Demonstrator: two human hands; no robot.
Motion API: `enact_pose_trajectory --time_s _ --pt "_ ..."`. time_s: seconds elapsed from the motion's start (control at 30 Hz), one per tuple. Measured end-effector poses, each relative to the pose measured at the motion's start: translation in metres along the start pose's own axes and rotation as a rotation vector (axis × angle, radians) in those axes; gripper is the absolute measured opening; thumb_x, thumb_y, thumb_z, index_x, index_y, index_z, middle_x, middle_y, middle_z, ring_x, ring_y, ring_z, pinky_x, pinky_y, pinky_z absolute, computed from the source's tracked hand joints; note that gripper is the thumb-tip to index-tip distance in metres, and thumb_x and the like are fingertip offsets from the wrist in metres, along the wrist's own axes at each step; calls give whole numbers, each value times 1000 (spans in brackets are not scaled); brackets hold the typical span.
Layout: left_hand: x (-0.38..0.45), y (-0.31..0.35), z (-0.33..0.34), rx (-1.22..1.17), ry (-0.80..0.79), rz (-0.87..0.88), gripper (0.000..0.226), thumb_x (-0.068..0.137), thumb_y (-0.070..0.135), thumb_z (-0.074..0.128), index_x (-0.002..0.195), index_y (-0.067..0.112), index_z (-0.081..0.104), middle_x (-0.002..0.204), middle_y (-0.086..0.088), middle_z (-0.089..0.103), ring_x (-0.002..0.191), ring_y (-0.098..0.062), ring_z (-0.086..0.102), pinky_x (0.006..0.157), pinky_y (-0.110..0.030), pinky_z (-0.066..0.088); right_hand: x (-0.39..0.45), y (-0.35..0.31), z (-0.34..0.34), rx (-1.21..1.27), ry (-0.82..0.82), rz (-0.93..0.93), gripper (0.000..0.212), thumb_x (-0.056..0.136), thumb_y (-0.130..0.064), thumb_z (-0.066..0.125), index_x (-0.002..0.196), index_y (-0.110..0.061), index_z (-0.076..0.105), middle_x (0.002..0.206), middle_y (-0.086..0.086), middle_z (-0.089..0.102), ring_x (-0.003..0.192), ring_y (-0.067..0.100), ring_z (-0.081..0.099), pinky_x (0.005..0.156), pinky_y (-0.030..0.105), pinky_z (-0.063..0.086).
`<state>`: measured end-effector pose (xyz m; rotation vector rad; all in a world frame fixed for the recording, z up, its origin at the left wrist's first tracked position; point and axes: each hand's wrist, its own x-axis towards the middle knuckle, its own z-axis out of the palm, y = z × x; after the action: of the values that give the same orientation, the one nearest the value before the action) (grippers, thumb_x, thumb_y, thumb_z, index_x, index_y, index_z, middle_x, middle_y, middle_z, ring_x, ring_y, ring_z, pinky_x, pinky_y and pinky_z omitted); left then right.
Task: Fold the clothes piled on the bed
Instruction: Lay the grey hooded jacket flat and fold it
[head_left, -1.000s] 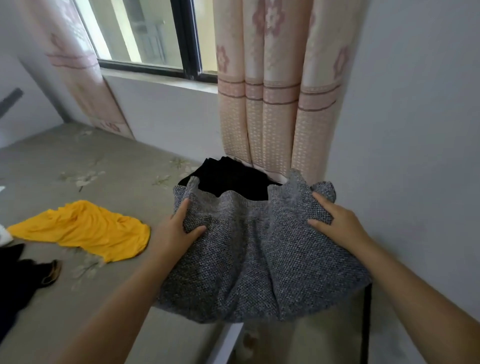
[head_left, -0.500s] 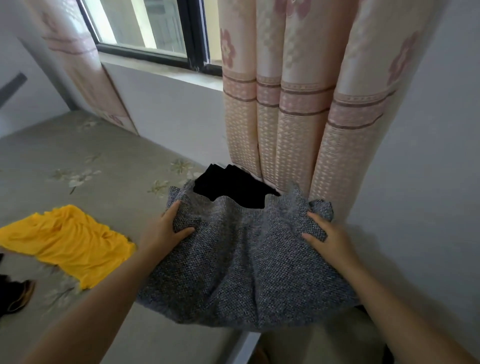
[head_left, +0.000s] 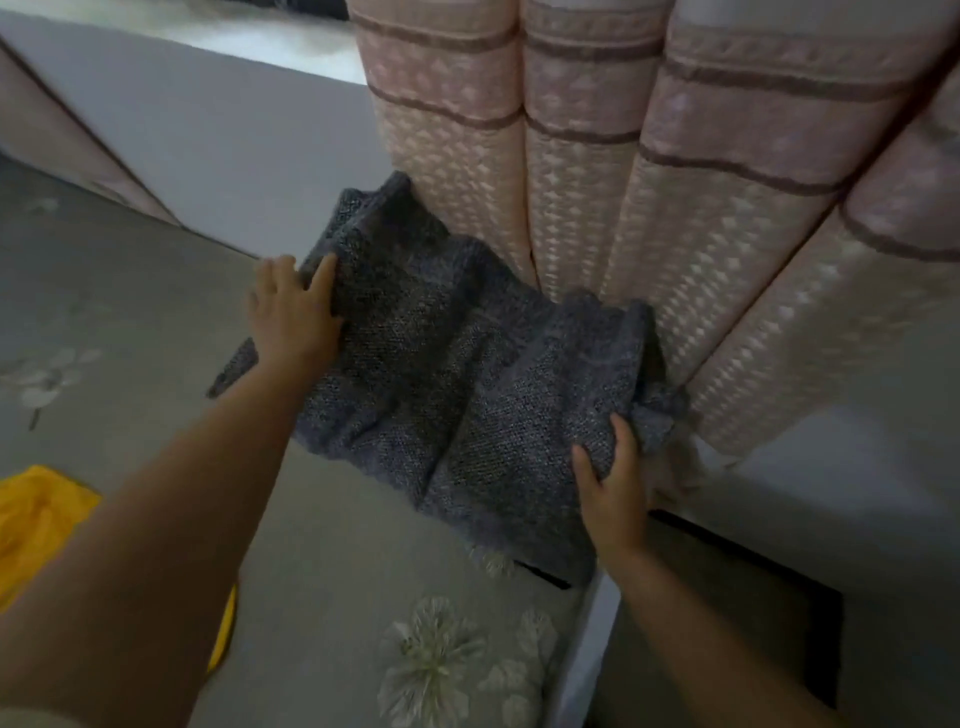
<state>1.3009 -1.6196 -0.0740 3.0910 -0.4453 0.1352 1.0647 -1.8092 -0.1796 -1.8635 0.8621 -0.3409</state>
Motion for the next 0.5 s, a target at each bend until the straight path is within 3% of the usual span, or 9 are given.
enact_pose_trajectory --time_s 0.07,0.13,0.23,0.3,0.37,0.43,0.5 --pt "-8 12 39 14 -144 -51 68 91 38 51 147 25 14 153 -17 5 141 -33 -1 111 -46 13 11 25 21 -145 -153 205 62 95 -27 45 147 -19 12 146 21 24 128 34 36 102 36 36" --pt "-36 30 87 -68 -394 -42 68 92 50 40 147 28 7 155 -13 -3 142 -32 -6 113 -47 10 20 46 29 -434 -296 389 66 97 -35 38 147 -21 -3 149 24 10 133 36 26 106 39 31" --pt "-101 62 146 -234 -761 31 73 93 52 34 147 23 -6 154 -14 -12 140 -36 -9 114 -47 4 25 62 30 -719 -401 313 65 98 -38 35 147 -22 -4 151 21 -11 140 38 1 110 44 24" --pt "-136 76 166 -303 -805 19 81 92 49 39 145 16 -13 153 -15 -17 140 -37 -13 114 -43 1 28 66 31 -777 -352 -8 56 96 -36 40 146 -19 20 151 25 8 137 44 16 101 53 37" --pt "-152 82 175 -332 -749 -11 85 91 46 44 144 14 -15 153 -13 -17 140 -35 -14 114 -42 4 36 67 32 -883 -478 -222 55 93 -48 29 138 -18 37 147 23 26 132 46 29 95 60 36" --pt "-156 81 178 -313 -735 -24 87 91 44 47 144 17 -15 153 -11 -17 141 -32 -13 114 -43 10 42 74 30 -945 -677 -235 60 94 -53 13 146 -24 20 155 11 4 142 34 4 109 56 16" --pt "-160 79 176 -282 -752 -27 85 91 42 48 145 22 -15 154 -9 -17 141 -30 -12 113 -46 14 51 84 26 -999 -801 -173 56 97 -47 23 147 -29 4 155 0 -11 142 25 -10 114 50 9"
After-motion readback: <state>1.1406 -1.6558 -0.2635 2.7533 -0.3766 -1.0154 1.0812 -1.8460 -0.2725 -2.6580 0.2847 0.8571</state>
